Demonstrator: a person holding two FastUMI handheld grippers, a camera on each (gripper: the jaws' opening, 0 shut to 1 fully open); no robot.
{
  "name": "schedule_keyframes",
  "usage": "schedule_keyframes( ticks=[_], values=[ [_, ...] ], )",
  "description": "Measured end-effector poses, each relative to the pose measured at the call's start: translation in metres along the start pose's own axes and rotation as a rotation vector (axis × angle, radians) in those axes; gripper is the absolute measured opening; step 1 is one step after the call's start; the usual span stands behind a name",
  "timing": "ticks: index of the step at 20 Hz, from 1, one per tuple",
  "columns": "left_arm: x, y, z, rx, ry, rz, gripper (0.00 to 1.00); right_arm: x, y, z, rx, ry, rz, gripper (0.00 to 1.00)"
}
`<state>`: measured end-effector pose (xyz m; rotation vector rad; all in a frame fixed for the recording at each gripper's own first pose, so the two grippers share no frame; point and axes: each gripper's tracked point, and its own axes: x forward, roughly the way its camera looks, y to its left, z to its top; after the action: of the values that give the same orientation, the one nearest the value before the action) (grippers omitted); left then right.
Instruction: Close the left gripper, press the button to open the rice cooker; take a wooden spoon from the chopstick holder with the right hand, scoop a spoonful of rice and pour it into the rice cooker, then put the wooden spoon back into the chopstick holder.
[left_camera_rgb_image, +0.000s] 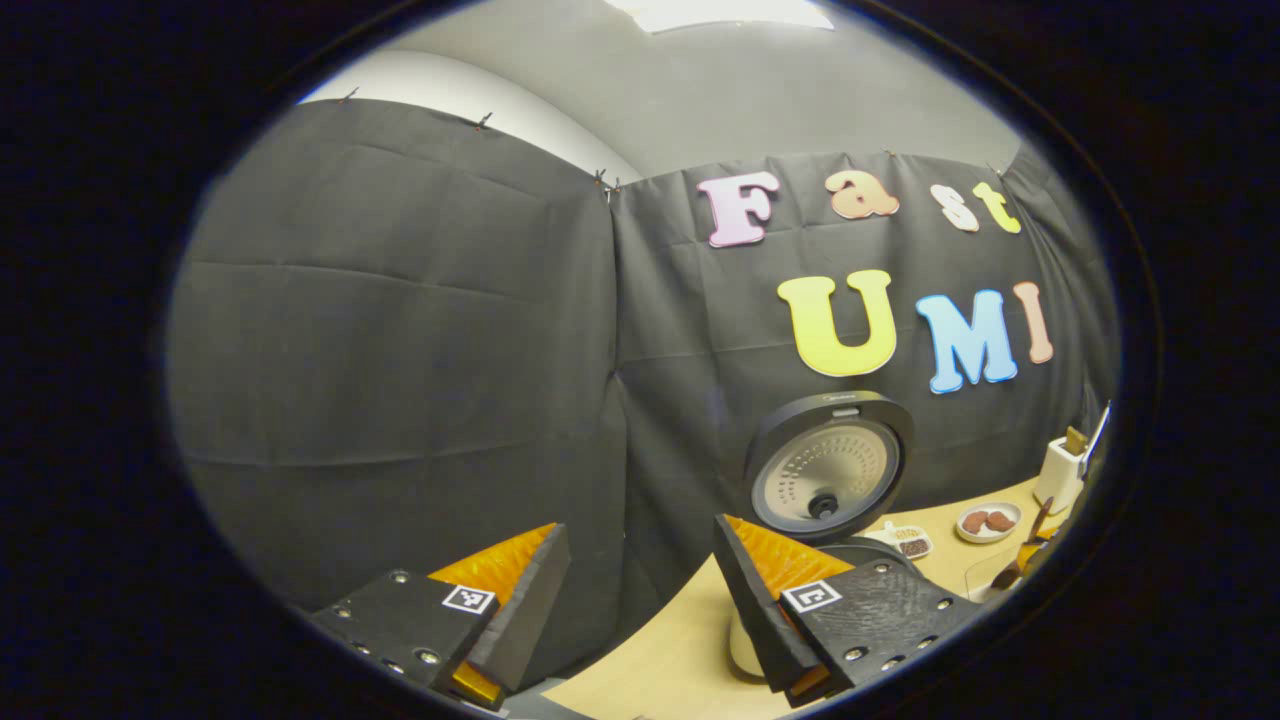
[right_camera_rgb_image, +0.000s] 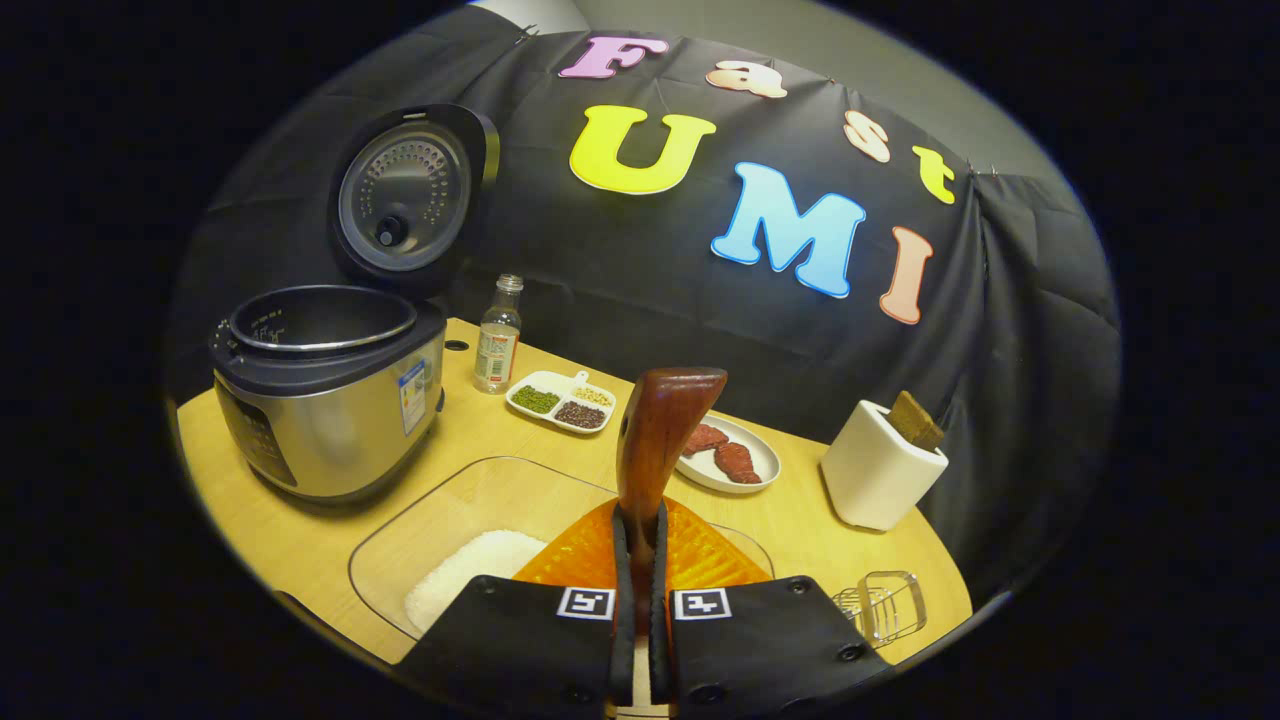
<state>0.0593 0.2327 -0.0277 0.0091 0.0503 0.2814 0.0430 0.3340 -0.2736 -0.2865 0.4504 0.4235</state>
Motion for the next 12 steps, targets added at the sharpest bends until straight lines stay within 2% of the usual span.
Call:
schedule_keyframes(
  ticks=[7,12],
  values=[
    [-0.007,0.001,0.006,0.001,-0.011,-0.001,0.88,-0.006,0.020,-0.002,0.200,0.064,0.078,0.08],
    [-0.015,0.001,0.012,-0.003,-0.026,0.002,0.87,-0.010,0.018,-0.004,0.475,0.142,0.134,0.07]
  ],
)
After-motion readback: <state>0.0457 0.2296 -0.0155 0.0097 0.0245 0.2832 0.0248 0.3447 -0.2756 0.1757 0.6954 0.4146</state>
